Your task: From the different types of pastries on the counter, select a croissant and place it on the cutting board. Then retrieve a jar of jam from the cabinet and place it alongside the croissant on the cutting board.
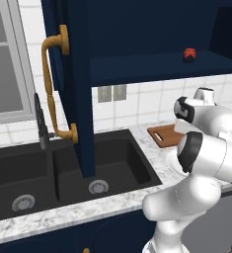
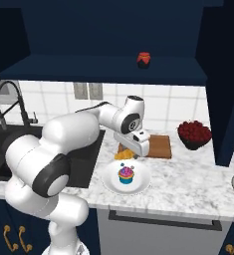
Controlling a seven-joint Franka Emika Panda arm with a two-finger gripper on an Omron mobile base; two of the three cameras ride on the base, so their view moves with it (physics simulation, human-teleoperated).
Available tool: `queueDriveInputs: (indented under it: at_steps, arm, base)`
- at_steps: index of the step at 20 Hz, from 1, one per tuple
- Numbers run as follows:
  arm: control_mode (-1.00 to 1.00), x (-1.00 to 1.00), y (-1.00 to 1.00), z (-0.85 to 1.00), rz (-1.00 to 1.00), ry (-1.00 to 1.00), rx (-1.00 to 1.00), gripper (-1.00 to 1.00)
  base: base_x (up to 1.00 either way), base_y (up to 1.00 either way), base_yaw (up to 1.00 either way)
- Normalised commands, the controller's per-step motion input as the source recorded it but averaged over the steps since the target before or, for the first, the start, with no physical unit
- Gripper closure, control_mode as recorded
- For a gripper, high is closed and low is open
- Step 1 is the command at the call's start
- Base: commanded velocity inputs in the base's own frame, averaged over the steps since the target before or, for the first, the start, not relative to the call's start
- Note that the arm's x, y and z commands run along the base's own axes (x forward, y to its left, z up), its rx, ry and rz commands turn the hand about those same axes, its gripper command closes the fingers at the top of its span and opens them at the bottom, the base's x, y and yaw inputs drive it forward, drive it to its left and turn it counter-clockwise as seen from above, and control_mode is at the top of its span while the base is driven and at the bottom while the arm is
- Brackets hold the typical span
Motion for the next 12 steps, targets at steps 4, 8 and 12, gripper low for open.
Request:
queueDriveInputs:
  at_steps: [4,8,12]
  arm:
    - [1.00,0.00,0.00,0.00,0.00,0.00,0.00,1.00]
    - [-1.00,0.00,0.00,0.00,0.00,0.00,0.00,1.00]
    - [-1.00,0.52,-0.04,-0.11,0.00,0.00,0.00,1.00]
  base:
    - [0.05,0.00,0.00]
    - [0.00,0.00,0.00]
    - [0.00,0.00,0.00]
